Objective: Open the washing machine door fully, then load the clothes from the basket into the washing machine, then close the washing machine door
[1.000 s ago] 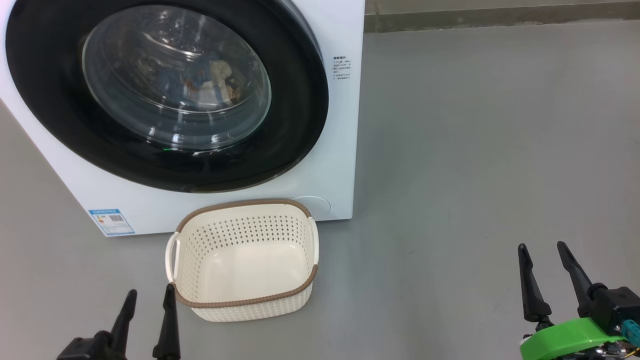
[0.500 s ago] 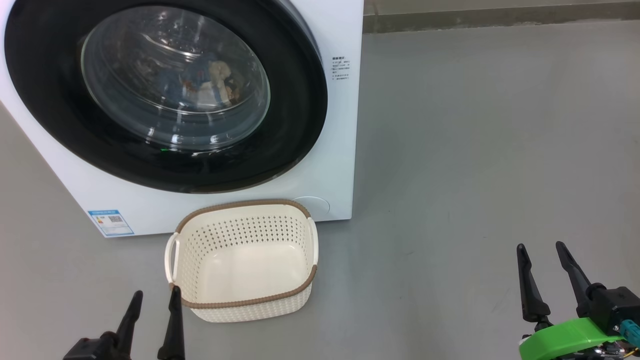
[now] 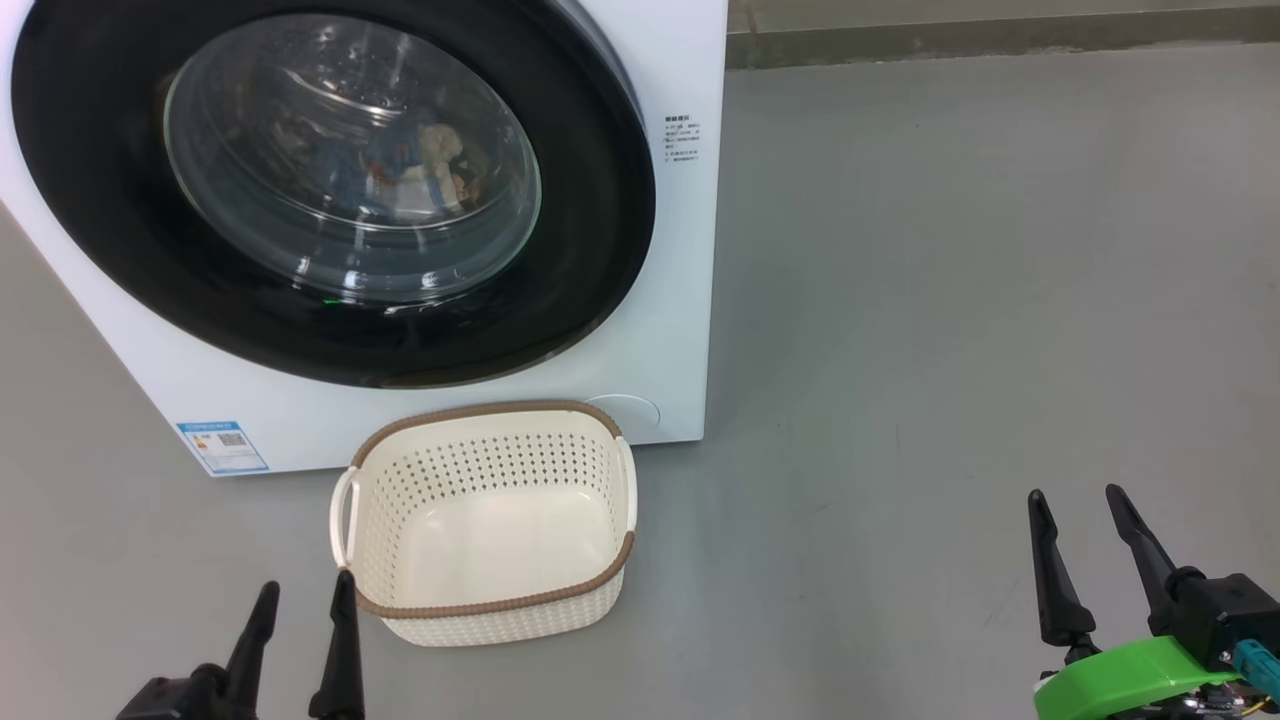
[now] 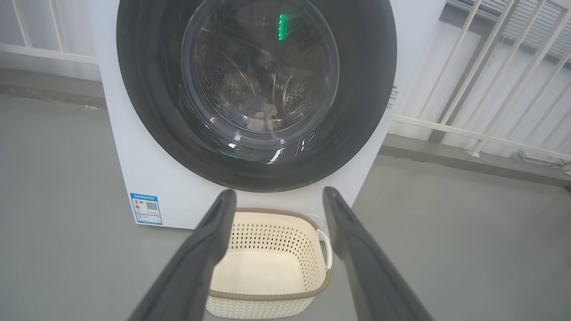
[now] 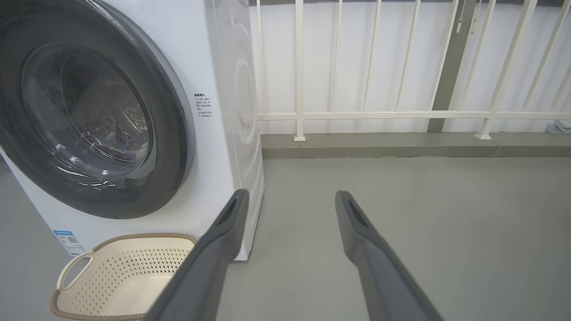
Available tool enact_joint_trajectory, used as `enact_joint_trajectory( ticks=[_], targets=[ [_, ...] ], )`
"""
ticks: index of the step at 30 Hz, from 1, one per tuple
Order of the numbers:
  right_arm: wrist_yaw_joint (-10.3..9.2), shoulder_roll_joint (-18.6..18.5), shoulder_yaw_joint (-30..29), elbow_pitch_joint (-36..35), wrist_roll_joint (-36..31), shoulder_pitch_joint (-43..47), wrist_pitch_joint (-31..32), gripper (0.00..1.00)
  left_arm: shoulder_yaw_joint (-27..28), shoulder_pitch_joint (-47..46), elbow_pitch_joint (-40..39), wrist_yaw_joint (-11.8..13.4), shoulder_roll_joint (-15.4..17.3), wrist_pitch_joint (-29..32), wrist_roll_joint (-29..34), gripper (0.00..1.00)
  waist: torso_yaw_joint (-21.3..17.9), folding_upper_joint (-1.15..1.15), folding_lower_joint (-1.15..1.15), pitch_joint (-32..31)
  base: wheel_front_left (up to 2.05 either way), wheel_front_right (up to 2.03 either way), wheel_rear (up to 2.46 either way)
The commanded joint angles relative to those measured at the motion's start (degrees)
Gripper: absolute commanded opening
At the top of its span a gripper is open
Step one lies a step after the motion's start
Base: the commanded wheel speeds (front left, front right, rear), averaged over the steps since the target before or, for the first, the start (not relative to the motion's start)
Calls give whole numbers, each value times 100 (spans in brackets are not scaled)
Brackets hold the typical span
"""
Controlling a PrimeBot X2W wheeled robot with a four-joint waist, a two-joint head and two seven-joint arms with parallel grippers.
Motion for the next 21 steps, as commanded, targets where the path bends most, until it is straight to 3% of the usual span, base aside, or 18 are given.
enact_joint_trajectory(
  ticks=[1, 12, 13, 21],
  targets=[
    [-33, -31, 157, -115, -80, -109, -27, 100, 207, -101, -180, -15, 54, -37, -54, 100, 2, 0, 0, -4, 0, 0, 0],
    [-33, -31, 182, -83, -111, -121, -27, 100, 145, -80, -320, -15, 73, -37, -61, 100, 7, 0, 0, -24, 0, 0, 0],
    [0, 0, 21, 46, -56, -1, 0, 0, -44, 7, -167, 0, 2, -1, -6, 0, 7, 0, 0, -24, 0, 0, 0],
    [1, 44, -18, 344, 192, 20, 108, 0, -66, 54, 58, 1, -80, 60, -227, 0, 6, 0, 4, -23, 0, 0, 0]
  ],
)
